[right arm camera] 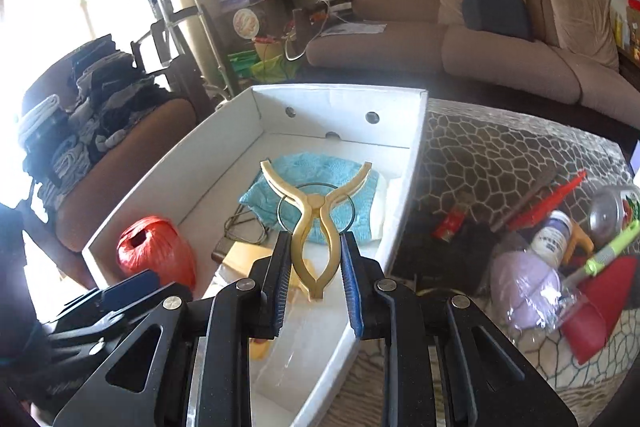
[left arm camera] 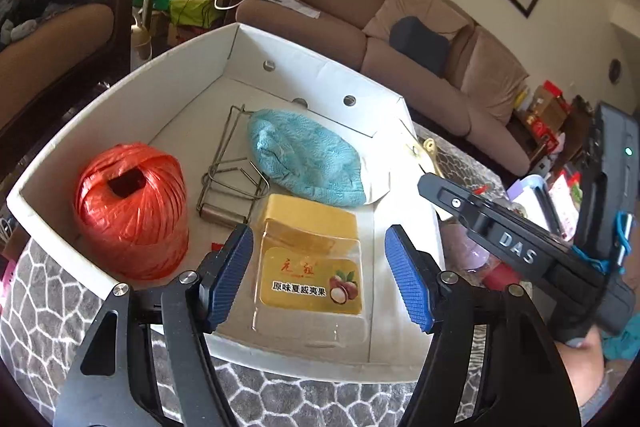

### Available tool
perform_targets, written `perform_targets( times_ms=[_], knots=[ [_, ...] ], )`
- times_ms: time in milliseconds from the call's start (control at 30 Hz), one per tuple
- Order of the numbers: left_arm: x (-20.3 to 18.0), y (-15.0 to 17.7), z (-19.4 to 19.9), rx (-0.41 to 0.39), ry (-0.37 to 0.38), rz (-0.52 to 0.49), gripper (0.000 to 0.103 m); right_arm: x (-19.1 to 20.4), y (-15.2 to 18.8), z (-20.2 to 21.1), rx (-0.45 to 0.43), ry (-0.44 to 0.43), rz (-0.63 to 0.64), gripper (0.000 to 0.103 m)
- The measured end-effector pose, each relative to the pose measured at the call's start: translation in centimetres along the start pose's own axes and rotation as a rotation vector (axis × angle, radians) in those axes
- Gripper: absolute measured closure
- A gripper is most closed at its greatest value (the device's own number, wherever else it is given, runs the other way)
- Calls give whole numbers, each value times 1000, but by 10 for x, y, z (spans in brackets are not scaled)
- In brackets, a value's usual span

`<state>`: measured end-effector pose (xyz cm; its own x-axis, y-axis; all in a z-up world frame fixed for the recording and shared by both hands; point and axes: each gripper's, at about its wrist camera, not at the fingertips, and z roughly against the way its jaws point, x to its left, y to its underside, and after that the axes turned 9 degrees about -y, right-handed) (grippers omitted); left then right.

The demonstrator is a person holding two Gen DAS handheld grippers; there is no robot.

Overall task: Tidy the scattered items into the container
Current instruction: 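Open the left tool to drop the packet in the box while the right tool drops the clothespin there, then grasp the clear plastic bag with the lavender item using the right tool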

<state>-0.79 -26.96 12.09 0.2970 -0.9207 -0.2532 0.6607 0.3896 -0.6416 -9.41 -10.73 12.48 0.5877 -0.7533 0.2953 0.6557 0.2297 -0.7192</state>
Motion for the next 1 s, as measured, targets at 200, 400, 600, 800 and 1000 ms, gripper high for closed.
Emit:
perform_targets(
  times_ms=[200, 400, 600, 800, 1000],
  knots=[
    [13, -9, -14, 40, -15, 31, 37, -3, -19, -51, 76, 31, 34, 79],
    [15, -9, -20, 57, -25, 28, 32, -11, -19, -75, 139, 28, 7, 78],
    [13, -7, -18, 57, -7, 29, 29, -7, -16, -59, 128, 45, 33, 67],
    [3, -5, -16, 45, 14, 17, 10, -20, -5, 1, 40, 60, 29, 46],
    [-12, -3, -9, 20, 56, 0, 0, -67, 21, 72, -63, 224, -16, 16]
  ],
)
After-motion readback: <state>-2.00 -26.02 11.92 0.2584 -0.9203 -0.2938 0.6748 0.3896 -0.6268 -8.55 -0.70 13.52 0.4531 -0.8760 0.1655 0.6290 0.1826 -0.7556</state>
